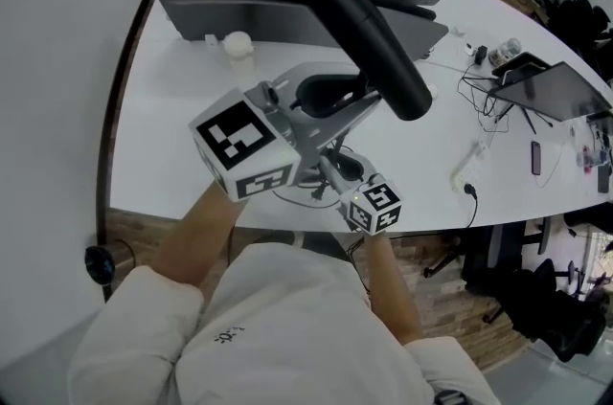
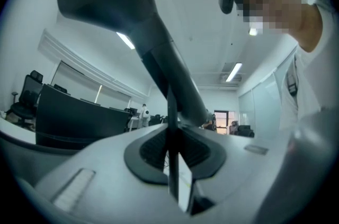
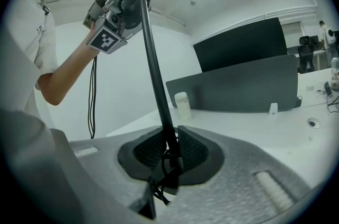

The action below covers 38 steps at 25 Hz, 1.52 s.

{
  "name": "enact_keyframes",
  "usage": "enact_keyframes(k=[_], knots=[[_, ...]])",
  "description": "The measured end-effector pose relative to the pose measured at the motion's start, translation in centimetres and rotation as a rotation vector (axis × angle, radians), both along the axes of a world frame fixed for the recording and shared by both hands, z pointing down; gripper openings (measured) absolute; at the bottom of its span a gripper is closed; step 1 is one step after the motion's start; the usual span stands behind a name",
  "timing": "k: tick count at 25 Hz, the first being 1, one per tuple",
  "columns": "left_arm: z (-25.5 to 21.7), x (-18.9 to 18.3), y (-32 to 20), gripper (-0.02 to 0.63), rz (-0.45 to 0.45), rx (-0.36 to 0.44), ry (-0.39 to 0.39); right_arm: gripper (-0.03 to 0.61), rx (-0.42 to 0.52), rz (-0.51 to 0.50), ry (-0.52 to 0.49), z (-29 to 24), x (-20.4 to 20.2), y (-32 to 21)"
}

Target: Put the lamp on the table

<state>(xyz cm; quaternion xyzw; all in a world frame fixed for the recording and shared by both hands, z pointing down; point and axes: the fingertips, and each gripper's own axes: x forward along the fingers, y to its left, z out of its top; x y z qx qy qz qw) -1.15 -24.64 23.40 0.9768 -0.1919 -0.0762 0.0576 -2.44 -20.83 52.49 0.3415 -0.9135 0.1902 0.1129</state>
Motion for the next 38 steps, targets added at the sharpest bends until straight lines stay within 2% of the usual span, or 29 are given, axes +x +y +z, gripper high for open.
enact_keyframes(k=[20,38], knots=[[2.4,3.3,-9.8,0.032,-0.180,-0.013,-0.055,0.061,-0.005,-0.145,0.012,2.6,3.4,-10.5],[4.8,3.1,-15.8,0.031,-0.276,0.010,-0.119,0.064,0.029,-0.198,0.020,5.2,3.3,-18.3]])
